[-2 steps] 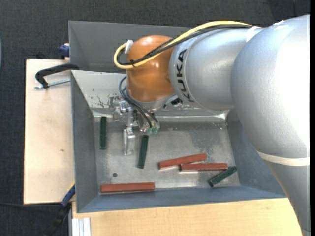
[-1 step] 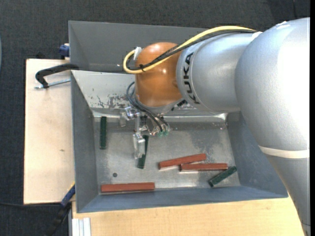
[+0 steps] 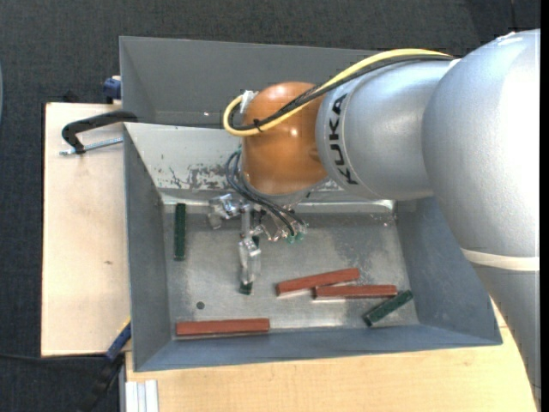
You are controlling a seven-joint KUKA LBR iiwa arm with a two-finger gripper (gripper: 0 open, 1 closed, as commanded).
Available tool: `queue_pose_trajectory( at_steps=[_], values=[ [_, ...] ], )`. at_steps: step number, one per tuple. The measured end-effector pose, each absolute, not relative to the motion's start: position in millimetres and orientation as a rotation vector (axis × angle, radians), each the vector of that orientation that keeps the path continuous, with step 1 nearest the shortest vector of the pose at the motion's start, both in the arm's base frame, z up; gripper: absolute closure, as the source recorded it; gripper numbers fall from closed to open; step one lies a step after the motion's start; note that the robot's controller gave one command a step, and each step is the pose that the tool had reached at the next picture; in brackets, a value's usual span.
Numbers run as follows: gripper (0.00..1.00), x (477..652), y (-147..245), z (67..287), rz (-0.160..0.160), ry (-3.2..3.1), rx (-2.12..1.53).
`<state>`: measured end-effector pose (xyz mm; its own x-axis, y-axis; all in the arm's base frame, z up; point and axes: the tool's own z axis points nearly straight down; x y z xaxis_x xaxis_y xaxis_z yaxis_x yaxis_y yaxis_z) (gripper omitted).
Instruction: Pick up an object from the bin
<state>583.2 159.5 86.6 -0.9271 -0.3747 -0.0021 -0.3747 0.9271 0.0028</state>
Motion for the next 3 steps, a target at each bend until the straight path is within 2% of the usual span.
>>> queue_pose_trajectory(
  at_steps=[1,2,3],
  values=[
    [0.00,571.2,106.3,90.1,0.004,3.072,-0.652],
    [0.00,558.9,76.8,86.7,-0.004,3.072,-0.654],
    [0.00,553.4,118.6,79.9,0.001,2.993,-0.939]
  ],
)
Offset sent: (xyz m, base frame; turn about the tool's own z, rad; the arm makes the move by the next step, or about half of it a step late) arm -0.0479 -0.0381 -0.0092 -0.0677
